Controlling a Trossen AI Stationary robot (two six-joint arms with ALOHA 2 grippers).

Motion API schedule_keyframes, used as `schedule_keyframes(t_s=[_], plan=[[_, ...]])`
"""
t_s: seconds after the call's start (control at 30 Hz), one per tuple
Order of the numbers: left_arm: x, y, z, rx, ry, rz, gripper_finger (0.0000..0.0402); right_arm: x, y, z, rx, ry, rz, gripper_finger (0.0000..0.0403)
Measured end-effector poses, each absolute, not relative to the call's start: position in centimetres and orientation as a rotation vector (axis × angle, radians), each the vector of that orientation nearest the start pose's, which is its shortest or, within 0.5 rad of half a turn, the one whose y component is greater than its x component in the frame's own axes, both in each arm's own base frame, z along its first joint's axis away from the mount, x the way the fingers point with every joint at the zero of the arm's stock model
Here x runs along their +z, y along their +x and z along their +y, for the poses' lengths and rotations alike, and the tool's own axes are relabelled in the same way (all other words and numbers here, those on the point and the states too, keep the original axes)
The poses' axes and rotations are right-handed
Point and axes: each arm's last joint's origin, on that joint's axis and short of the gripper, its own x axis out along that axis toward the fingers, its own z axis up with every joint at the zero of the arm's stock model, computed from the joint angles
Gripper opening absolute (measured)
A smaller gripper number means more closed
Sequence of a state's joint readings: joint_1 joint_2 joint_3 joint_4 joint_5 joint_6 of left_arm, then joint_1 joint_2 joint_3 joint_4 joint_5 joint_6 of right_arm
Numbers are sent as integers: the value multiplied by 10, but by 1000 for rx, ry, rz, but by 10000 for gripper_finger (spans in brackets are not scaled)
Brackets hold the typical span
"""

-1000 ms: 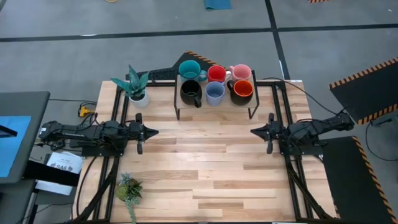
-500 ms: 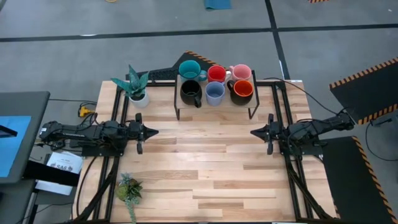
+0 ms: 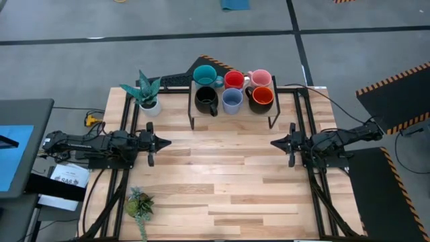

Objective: Place coffee mugs
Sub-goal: Return to Home Position

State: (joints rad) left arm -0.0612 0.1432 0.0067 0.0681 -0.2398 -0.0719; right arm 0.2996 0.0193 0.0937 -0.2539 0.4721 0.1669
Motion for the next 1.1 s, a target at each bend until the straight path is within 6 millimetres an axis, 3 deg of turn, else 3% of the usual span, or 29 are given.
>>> schedule_keyframes(t_s=[0.2,0.43,1.1], plan=[[161,105,0,180,-61,62,0,172,88,15,-166,112,113,38],[161,105,0,178,-63,52,0,173,94,15,-168,200,-97,38],[167,101,0,160,-73,-15,0,173,95,-1,-316,188,-106,38]])
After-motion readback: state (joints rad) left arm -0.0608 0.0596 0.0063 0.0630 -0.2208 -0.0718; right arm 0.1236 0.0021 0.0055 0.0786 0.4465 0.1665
